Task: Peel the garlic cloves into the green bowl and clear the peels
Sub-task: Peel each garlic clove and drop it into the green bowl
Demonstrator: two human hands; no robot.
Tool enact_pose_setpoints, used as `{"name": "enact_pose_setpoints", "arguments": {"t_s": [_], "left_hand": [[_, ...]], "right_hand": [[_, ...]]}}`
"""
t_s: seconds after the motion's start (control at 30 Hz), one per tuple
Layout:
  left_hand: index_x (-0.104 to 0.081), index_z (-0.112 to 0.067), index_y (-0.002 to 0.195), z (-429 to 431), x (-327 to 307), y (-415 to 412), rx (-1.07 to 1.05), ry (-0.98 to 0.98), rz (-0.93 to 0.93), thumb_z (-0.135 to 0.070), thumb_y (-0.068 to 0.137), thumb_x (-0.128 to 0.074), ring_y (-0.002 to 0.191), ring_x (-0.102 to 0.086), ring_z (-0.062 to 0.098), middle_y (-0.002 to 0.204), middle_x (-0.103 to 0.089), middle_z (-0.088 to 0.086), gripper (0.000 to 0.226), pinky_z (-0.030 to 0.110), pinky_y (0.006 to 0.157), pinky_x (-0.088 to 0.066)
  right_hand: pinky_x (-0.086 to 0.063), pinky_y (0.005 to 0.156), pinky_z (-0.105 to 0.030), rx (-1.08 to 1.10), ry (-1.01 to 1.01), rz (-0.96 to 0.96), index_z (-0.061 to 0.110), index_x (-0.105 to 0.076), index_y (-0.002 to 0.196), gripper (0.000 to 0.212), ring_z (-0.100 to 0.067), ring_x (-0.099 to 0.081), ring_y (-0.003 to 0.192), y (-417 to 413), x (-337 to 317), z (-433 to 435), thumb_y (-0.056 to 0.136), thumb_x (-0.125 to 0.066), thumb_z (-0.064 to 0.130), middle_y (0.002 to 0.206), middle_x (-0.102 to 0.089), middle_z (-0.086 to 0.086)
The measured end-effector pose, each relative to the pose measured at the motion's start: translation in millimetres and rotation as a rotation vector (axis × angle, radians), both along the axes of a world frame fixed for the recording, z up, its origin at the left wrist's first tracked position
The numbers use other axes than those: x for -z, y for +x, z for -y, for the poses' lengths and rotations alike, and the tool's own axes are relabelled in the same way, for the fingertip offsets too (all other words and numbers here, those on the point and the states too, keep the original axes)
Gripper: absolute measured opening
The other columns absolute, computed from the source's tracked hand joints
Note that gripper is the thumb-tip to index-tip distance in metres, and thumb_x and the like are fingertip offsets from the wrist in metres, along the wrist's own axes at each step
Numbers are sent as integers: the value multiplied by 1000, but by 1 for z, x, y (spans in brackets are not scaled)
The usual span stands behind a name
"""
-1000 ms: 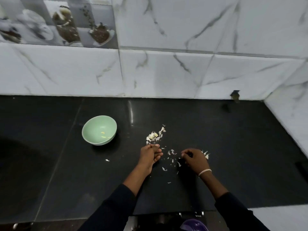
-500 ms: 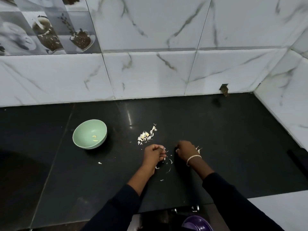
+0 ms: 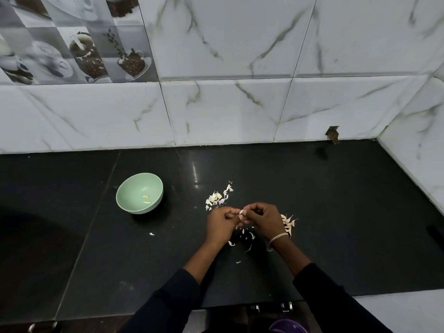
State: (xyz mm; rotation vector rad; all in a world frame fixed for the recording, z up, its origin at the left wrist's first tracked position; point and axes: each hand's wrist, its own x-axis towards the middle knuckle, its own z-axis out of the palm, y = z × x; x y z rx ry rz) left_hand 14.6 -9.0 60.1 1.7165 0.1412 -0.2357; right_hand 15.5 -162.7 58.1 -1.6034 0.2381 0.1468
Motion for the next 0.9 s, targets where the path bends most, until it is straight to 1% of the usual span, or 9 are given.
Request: {"name": "enact_pose_setpoints", "arguments": {"t_s": [0.13,0.17,0.23,0.3,0.4,0.47,0.53,0.73,0.9], "left_hand": [[-77,-15,85,-2,-5,-2,-55,153,106,-4,85,-71,67,-74,17,69,-74,3,13,28,63,-60],[-77,-17,81,-2,-7,-3,-69,185,130,-4,84,-71,66,-73,14,68,-74,1,14,25,62,-59],[-74,-21,77,-2,-12,-5,-96,221,165,-4,84,-71,62,-68,3,67,-72,-2,19,15,60,-53],[-74,-20,78,-2,-15,-5,-109,252,196,-5,84,-72,63,-65,-2,69,-71,-5,16,9,60,-48],[-76,-18,85,-2,-14,-5,-90,305,225,-13,87,-71,68,-66,0,73,-71,-8,7,13,64,-50],[-76,-18,88,-4,-14,-6,-70,359,242,-17,89,-68,69,-66,0,74,-71,-9,8,17,64,-52],[-77,-18,88,-5,-13,-7,-62,387,264,-18,90,-68,69,-66,0,74,-71,-10,9,22,66,-55],[-77,-17,86,-9,-13,-9,-10,414,309,-15,89,-67,68,-65,3,72,-71,-9,10,27,67,-55],[-76,-17,81,-13,-14,-10,16,444,341,-13,88,-66,64,-63,5,67,-68,-8,13,30,64,-53]], "right_hand": [[-62,70,-29,-39,-56,49,-5,-73,91,7,-28,-75,74,0,-8,-5,87,-74,0,81,-76,-17],[-62,70,-29,-56,-92,59,-4,-74,91,5,-26,-75,74,0,-10,-6,87,-74,0,80,-76,-15],[-62,70,-29,-83,-165,62,0,-75,89,3,-25,-76,75,-2,-11,-8,88,-74,3,78,-76,-11],[-62,67,-28,-90,-236,56,3,-75,88,5,-21,-76,71,-3,-11,-12,89,-72,7,75,-76,-8],[-61,61,-26,-63,-332,70,7,-72,83,9,-16,-74,63,-5,-12,-20,91,-68,8,70,-75,-6],[-55,54,-20,-43,-389,82,10,-70,81,11,-11,-70,56,-7,-14,-24,91,-67,8,67,-73,-5],[-52,51,-19,-43,-454,95,10,-68,79,12,-8,-65,50,-8,-16,-25,91,-67,12,63,-71,-2],[-50,50,-21,-59,-545,95,8,-66,74,17,-2,-57,40,-9,-22,-26,88,-68,16,56,-66,-1],[-54,52,-27,-77,-584,83,8,-64,70,18,-8,-62,42,-8,-25,-27,85,-68,16,51,-65,-2]]}}
